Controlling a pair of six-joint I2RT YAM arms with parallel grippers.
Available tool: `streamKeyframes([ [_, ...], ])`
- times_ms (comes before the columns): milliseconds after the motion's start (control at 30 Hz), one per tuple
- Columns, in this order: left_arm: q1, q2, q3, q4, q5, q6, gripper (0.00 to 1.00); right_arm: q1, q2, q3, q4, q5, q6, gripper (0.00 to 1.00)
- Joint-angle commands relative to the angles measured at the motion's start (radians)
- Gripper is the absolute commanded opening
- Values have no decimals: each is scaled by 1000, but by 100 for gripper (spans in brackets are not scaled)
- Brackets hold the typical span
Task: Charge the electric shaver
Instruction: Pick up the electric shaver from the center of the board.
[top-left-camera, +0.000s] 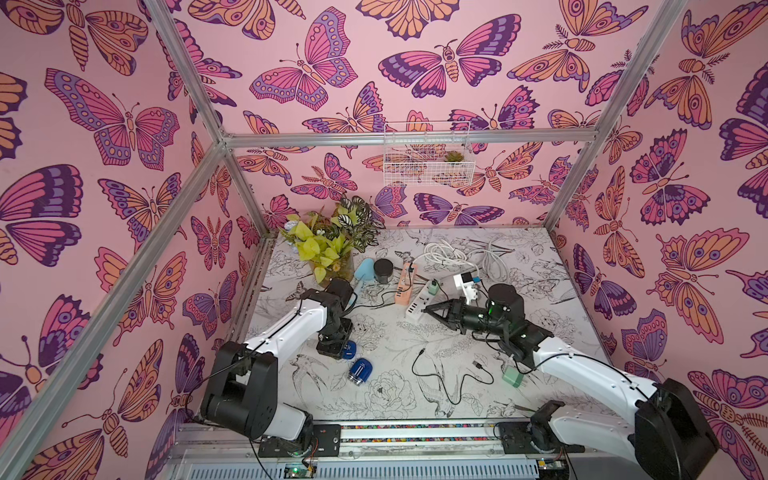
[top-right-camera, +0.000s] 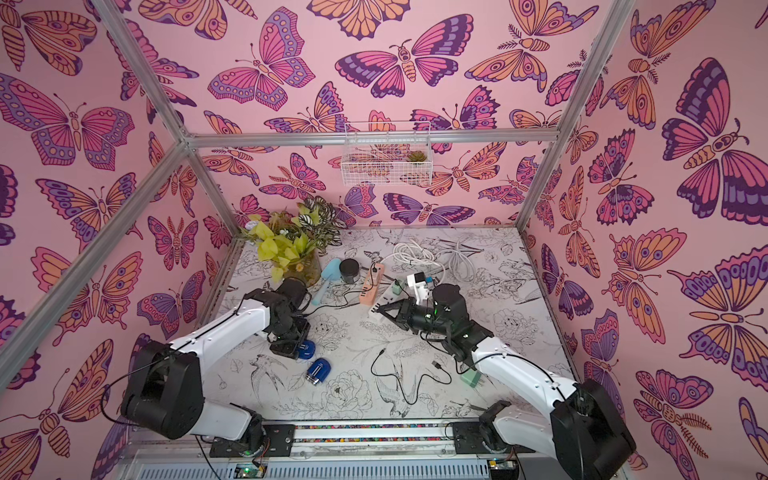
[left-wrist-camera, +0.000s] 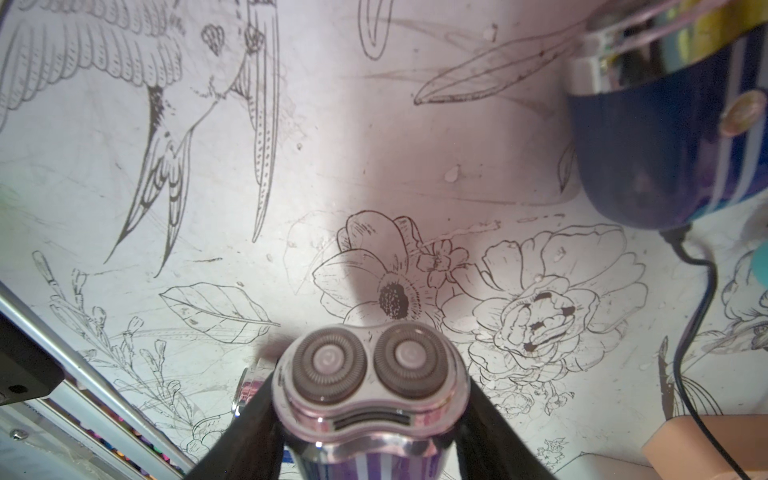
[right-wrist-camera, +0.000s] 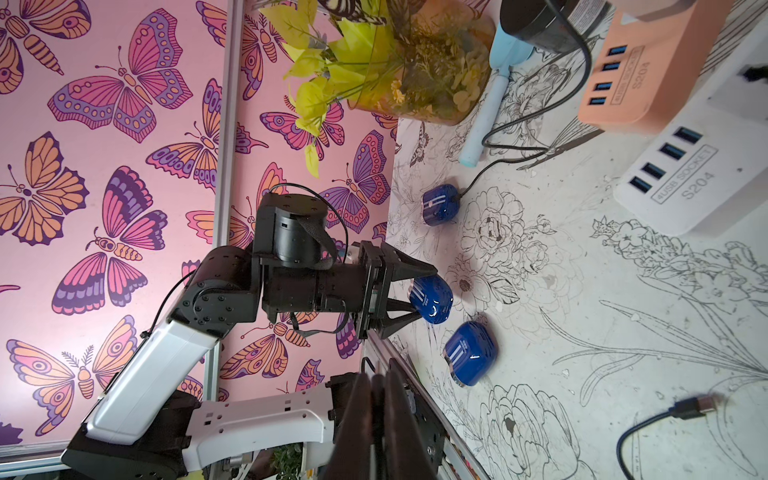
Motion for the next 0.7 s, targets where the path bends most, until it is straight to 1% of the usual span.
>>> streamKeyframes([
  [0, 7, 3, 14, -30, 8, 20, 0, 4, -10, -7, -7, 6, -15, 0],
  [133, 7, 0, 29, -30, 23, 18, 0, 4, -13, -12, -11, 5, -20, 0],
  [267, 4, -2, 49, -32, 62, 5, 0, 5, -19, -20, -8, 9, -27, 0],
  [433, -5, -7, 98, -48, 104, -12, 0, 6, -43, -25, -28, 57, -65, 0],
  [667, -34, -40, 184, -88, 142, -74, 0, 18, -50, -25, -18, 122, -109, 0],
])
